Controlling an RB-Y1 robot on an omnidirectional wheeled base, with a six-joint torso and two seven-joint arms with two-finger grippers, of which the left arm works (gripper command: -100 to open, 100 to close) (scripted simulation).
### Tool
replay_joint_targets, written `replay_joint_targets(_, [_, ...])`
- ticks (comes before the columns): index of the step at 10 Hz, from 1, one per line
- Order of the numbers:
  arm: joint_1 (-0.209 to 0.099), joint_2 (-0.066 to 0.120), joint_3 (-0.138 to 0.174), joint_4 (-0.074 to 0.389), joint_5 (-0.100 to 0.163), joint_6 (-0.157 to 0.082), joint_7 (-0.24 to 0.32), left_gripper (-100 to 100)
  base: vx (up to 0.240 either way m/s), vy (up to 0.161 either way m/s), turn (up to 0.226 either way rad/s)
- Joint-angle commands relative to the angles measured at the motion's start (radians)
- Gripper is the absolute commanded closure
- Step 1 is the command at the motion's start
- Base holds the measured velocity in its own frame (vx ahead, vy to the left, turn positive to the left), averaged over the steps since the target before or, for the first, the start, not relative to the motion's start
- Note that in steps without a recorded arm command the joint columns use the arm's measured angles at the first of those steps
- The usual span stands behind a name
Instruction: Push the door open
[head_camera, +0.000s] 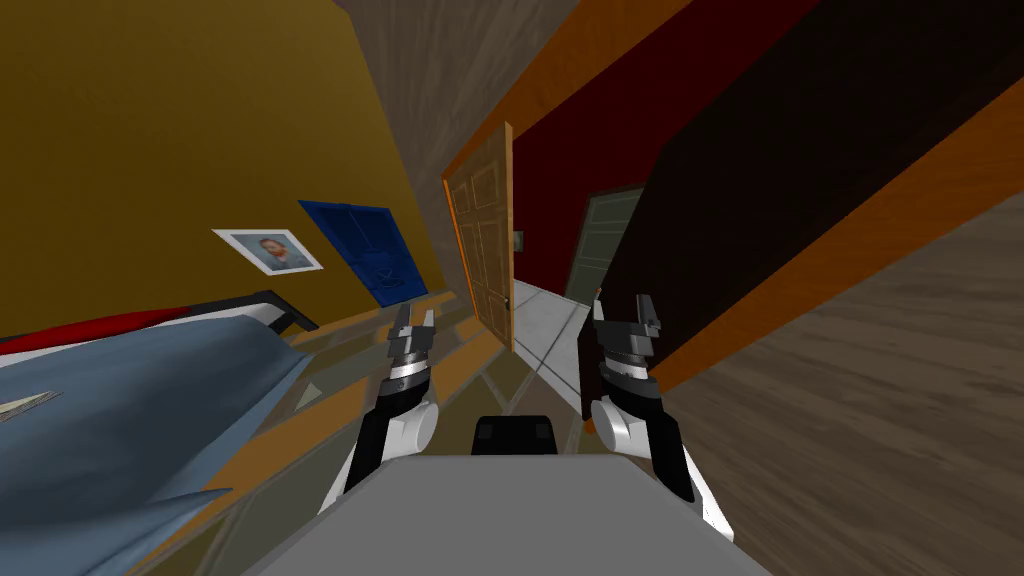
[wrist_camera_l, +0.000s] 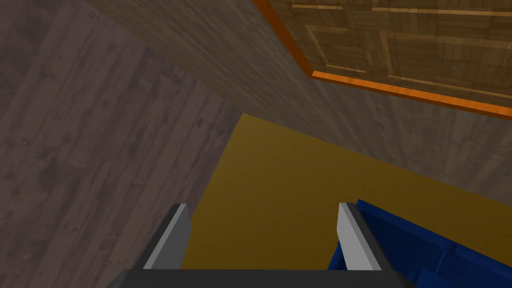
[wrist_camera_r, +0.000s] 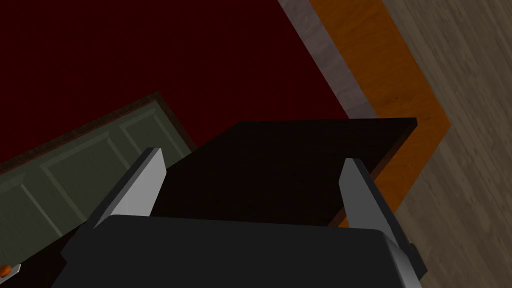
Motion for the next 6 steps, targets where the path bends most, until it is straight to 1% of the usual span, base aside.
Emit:
replay_joint_targets(1, [-0.010, 0.010, -0.008, 0.033, -0.003, -0.007, 0.002, -100, 0.155, 0.008, -0.069])
replay_joint_targets(2, [-0.017, 0.017, -0.014, 0.059, -0.005, -0.013, 0.003, -100, 0.082, 0.047, -0.117])
replay_joint_targets(6, [-0.038, 0.033, -0.032, 0.128, -0.010, -0.028, 0.007, -100, 0.061, 0.045, -0.057])
